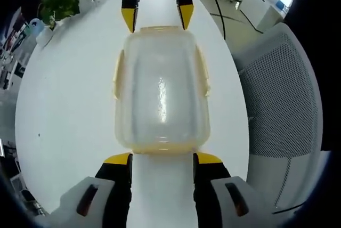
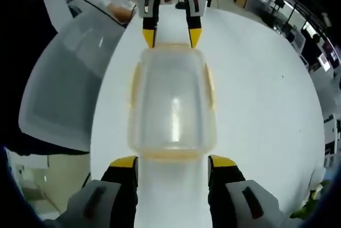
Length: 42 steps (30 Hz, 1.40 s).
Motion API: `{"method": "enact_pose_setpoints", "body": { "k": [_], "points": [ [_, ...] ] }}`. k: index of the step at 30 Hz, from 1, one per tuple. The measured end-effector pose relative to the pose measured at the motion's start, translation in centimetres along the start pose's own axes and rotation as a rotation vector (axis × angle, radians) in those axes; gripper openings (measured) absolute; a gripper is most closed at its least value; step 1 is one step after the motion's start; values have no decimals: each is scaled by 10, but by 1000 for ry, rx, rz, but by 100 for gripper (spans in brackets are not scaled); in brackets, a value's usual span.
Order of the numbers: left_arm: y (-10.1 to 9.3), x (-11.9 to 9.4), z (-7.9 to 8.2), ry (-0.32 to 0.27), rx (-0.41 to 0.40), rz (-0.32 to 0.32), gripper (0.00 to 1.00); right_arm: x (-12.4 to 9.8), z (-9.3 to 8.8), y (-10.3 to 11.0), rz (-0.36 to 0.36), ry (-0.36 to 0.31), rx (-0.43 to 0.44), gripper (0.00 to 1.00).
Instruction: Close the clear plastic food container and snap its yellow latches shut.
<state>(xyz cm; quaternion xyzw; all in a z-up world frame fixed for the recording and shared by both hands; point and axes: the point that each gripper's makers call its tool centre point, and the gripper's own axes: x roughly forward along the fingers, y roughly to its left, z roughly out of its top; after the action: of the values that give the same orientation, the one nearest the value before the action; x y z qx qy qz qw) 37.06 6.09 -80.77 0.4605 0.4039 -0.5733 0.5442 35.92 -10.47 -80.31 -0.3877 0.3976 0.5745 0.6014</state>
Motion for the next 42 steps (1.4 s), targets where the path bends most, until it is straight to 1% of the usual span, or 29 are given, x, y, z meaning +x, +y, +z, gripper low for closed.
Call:
{"method": "enact_pose_setpoints", "body": {
  "k": [3,7,12,16,18,20,26,27,28,30,31,32,33,34,37,39,40,41,42],
  "points": [
    [-3,-2,-3,3,-12,-5,45,0,-4,2,-1,8,10,52],
    [-6,-4,-10,-3,-35,-9,45,-3,-13,4,-5,10,41,51],
    [-9,-7,-14,14,-17,-4,45,-6,-22,7,-13,16,81,50],
    [-12,-10,-11,-7,-33,-9,45,-10,-20,7,-17,-6,120,50],
    [-13,-12,-5,-30,-64,-15,46,-12,-18,7,-19,-22,155,50],
    [-13,-13,-1,-45,-90,-16,46,-14,-16,5,-24,-31,158,49],
    [-13,-13,-3,-31,-105,-18,46,-15,-11,7,-23,-35,159,49],
    [-12,-13,-3,-29,-123,-18,46,-15,-11,7,-22,-34,161,49],
    [-12,-13,-4,-27,-182,-20,46,-14,-11,7,-21,-27,168,49],
    [-16,-12,-3,-37,-246,-50,46,-12,-13,9,-14,-11,205,52],
    [-16,-11,-4,-38,-298,-64,46,-11,-13,7,-21,-7,199,51],
    [-15,-11,-4,-37,-316,-60,46,-11,-13,7,-20,-10,203,51],
    [-11,-11,-5,-39,-310,-41,46,-11,-11,8,-16,-17,237,51],
    [-10,-11,-4,-40,-317,-35,46,-11,-10,8,-14,-24,246,51],
    [-13,-11,-2,-51,-414,-51,45,-13,-6,8,-8,-39,288,51],
    [-8,-13,4,-86,-446,-41,43,-15,-4,6,-11,-49,321,51],
    [-7,-13,6,-99,-498,-46,43,-15,-4,4,-12,-53,339,50],
    [-7,-14,5,-99,-526,-55,43,-15,-4,4,-7,-56,383,49],
    [-7,-15,7,-113,-554,-63,44,-16,-4,3,-6,-59,418,48]
  ]
}}
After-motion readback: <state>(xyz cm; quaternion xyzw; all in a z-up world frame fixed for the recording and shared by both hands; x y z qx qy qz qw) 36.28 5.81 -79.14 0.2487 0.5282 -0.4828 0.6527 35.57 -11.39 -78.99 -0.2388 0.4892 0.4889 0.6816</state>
